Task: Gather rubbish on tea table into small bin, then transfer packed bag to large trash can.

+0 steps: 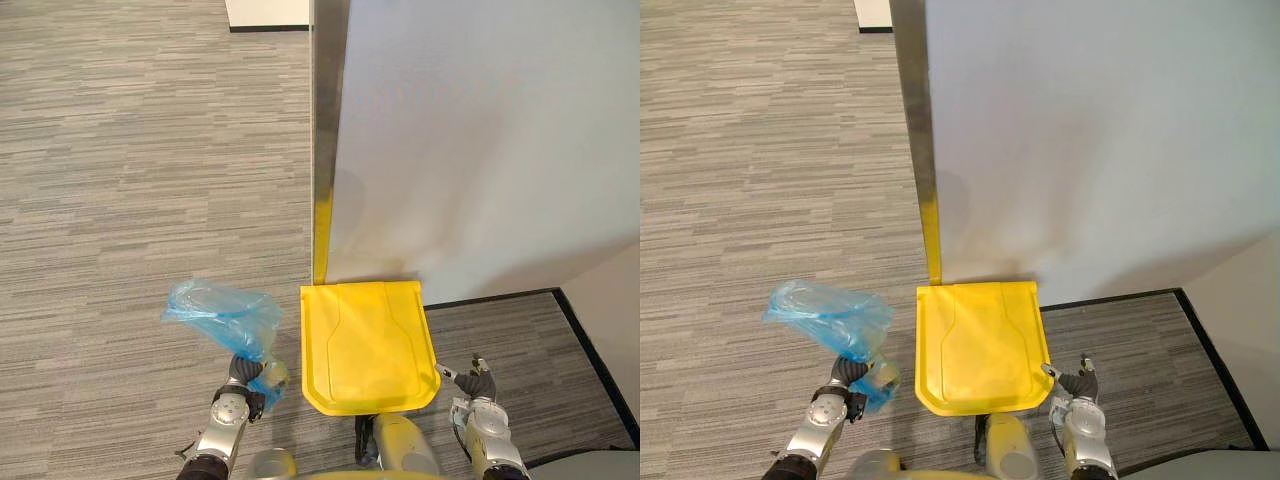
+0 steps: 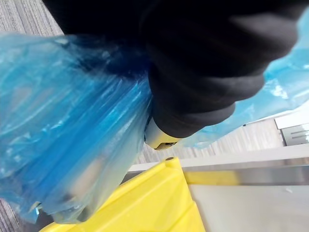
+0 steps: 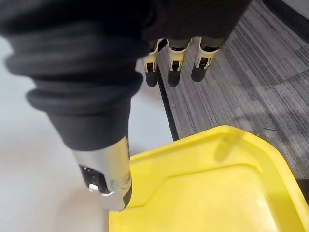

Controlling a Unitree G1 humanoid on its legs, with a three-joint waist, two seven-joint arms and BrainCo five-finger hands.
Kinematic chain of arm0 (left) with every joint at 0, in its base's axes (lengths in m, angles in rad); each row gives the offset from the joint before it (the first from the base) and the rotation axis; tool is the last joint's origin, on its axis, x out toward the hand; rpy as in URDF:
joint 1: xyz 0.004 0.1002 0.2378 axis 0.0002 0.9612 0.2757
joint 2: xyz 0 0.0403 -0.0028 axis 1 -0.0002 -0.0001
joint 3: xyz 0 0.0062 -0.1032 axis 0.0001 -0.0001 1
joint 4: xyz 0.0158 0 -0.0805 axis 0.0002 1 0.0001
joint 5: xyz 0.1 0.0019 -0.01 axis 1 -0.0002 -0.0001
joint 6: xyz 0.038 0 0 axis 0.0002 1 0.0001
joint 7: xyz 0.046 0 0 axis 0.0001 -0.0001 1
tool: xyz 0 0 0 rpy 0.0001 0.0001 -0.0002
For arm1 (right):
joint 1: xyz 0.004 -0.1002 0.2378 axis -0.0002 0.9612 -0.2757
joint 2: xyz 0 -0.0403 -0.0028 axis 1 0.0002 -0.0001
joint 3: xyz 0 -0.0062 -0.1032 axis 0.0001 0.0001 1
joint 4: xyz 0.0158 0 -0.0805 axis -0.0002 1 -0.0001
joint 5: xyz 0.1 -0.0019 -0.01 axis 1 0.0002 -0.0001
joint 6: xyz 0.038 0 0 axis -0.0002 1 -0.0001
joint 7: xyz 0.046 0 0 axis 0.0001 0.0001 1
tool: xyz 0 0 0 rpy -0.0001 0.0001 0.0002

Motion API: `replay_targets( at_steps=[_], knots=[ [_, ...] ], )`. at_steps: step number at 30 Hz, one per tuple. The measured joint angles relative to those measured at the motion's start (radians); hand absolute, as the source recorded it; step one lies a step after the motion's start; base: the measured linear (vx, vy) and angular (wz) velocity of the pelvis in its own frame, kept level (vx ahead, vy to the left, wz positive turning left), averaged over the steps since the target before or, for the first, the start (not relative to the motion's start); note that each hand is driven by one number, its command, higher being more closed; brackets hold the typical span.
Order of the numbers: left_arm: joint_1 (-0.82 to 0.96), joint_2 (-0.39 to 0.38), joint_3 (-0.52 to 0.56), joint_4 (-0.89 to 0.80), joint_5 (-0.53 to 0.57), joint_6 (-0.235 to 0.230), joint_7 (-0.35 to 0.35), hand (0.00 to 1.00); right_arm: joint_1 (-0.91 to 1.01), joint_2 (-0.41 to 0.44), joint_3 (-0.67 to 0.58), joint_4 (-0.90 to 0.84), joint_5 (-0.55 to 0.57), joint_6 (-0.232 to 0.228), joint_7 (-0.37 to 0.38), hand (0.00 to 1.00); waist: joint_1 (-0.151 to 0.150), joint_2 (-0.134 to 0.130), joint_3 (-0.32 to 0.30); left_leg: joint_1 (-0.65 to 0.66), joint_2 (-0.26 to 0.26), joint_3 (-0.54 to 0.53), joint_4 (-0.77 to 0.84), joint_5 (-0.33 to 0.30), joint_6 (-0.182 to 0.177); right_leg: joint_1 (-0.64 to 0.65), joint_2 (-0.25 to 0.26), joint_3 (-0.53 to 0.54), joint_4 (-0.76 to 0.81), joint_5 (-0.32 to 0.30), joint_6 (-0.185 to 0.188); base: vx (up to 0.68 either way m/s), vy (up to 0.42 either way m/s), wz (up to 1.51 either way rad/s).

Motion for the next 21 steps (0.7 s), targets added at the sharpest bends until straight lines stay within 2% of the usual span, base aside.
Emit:
replay_targets(
  at_steps=[4,7,13,15,16,17,18,19,20,21],
  knots=[
    [0.005,-0.002,0.001,0.000,-0.001,0.000,0.000,1.00,0.028,0.016,0.000,0.001,0.008,0.001,0.000,0.00,0.018,-0.007,-0.021,-0.005,-0.006,0.009,0.000,-0.001,-0.001,-0.008,-0.002,0.011,-0.003,0.002,0.002,-0.03,0.013,-0.06],
    [0.034,-0.007,0.001,0.001,-0.001,0.001,0.000,1.00,0.041,0.024,0.002,0.001,0.009,0.002,0.001,0.00,0.017,-0.003,-0.049,-0.008,0.000,0.018,0.000,-0.009,-0.014,-0.011,0.003,0.011,-0.013,0.006,0.004,-0.05,-0.007,-0.01],
    [0.052,-0.019,0.001,0.003,-0.001,0.003,0.001,1.00,0.044,0.025,0.010,0.001,0.008,0.002,0.001,0.00,0.019,-0.002,-0.055,-0.011,0.006,0.030,0.003,-0.010,-0.015,-0.012,0.012,0.018,-0.026,0.034,0.000,-0.07,-0.023,-0.06],
    [0.051,-0.015,0.003,0.002,-0.001,0.003,0.001,1.00,0.059,0.026,0.024,0.000,0.004,0.001,0.002,0.00,0.021,-0.015,-0.065,-0.047,-0.002,0.044,0.030,-0.009,-0.014,-0.045,0.008,0.040,-0.017,0.057,0.014,-0.12,-0.017,-0.13],
    [0.051,-0.018,0.005,0.002,-0.001,0.004,0.002,1.00,0.060,0.027,0.023,0.001,0.003,0.001,0.002,0.00,0.023,-0.018,-0.069,-0.064,-0.003,0.048,0.038,-0.001,-0.002,-0.055,0.007,0.048,-0.028,0.072,0.034,-0.17,-0.045,-0.09],
    [0.059,-0.036,0.004,-0.008,-0.002,0.004,0.001,1.00,0.062,0.027,0.022,0.000,0.002,0.002,0.001,0.00,0.022,-0.003,-0.081,-0.084,0.016,0.056,0.027,0.010,0.012,-0.079,0.008,0.051,0.050,0.042,0.046,-0.13,-0.040,0.09],
    [0.061,-0.037,0.003,-0.017,-0.002,0.004,0.001,1.00,0.070,0.028,0.023,0.000,0.001,0.004,0.002,0.00,0.016,-0.011,-0.081,-0.086,0.013,0.054,0.029,0.010,0.013,-0.091,-0.011,0.047,0.152,-0.005,0.036,-0.12,-0.076,0.29],
    [0.068,-0.040,0.003,-0.022,-0.003,0.004,0.001,1.00,0.093,0.032,0.023,0.002,-0.001,0.005,0.002,0.00,0.019,-0.017,-0.084,-0.089,0.008,0.050,0.047,0.010,0.013,-0.092,-0.048,0.046,0.316,-0.072,0.047,-0.06,-0.071,0.30],
    [0.078,-0.039,0.004,-0.027,-0.004,0.004,0.001,1.00,0.102,0.036,0.024,0.002,-0.002,0.005,0.003,0.00,0.023,-0.025,-0.093,-0.097,0.006,0.048,0.058,0.010,0.013,-0.089,-0.067,0.046,0.376,-0.093,0.053,-0.05,-0.127,0.33],
    [0.094,-0.032,0.009,-0.033,-0.006,0.005,0.001,1.00,0.111,0.041,0.032,0.004,-0.002,0.005,0.003,0.00,0.023,-0.052,-0.120,-0.118,-0.001,0.046,0.084,0.010,0.012,-0.086,-0.096,0.047,0.414,-0.119,0.080,-0.05,-0.144,0.22]
  ],
)
